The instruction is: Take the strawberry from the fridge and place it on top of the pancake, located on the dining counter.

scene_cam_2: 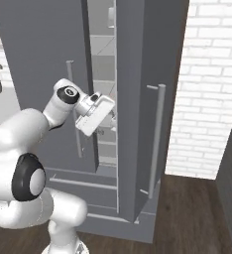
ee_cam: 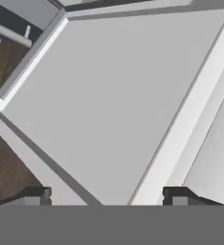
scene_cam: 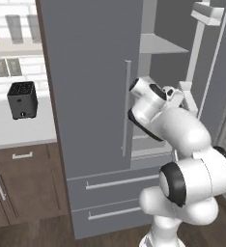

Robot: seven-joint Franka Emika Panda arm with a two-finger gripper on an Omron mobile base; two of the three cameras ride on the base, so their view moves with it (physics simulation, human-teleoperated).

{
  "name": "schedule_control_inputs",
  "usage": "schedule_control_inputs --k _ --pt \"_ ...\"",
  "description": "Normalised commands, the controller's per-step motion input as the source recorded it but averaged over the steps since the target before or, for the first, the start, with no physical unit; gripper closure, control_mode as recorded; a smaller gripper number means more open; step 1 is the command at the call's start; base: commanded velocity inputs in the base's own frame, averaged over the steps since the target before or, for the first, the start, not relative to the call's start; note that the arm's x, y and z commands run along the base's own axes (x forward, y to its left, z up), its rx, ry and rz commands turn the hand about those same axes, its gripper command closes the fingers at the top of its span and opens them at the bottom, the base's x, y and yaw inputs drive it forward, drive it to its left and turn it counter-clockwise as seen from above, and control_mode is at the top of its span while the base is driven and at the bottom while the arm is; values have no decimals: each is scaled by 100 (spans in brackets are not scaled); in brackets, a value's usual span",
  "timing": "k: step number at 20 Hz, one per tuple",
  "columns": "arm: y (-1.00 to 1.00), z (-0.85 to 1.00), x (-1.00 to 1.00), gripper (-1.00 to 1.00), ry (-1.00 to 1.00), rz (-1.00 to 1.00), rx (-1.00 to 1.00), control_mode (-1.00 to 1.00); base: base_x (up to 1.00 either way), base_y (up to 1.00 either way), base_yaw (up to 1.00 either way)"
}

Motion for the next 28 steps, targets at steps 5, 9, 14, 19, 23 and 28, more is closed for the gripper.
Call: schedule_control_inputs --k 5,9,14,19,23,28 --pt "-80 0 0 -100 0 -4 0 -100 0 0 0" --pt "-85 -1 0 -100 0 -4 0 -100 0 0 0" --pt "-49 0 0 -100 0 -1 0 -100 0 0 0" --pt "3 0 0 -100 0 0 2 -100 0 0 0" --pt "66 0 -1 -100 -14 0 21 -100 0 0 0" --pt "89 -12 19 -100 -8 0 44 -100 0 0 0"
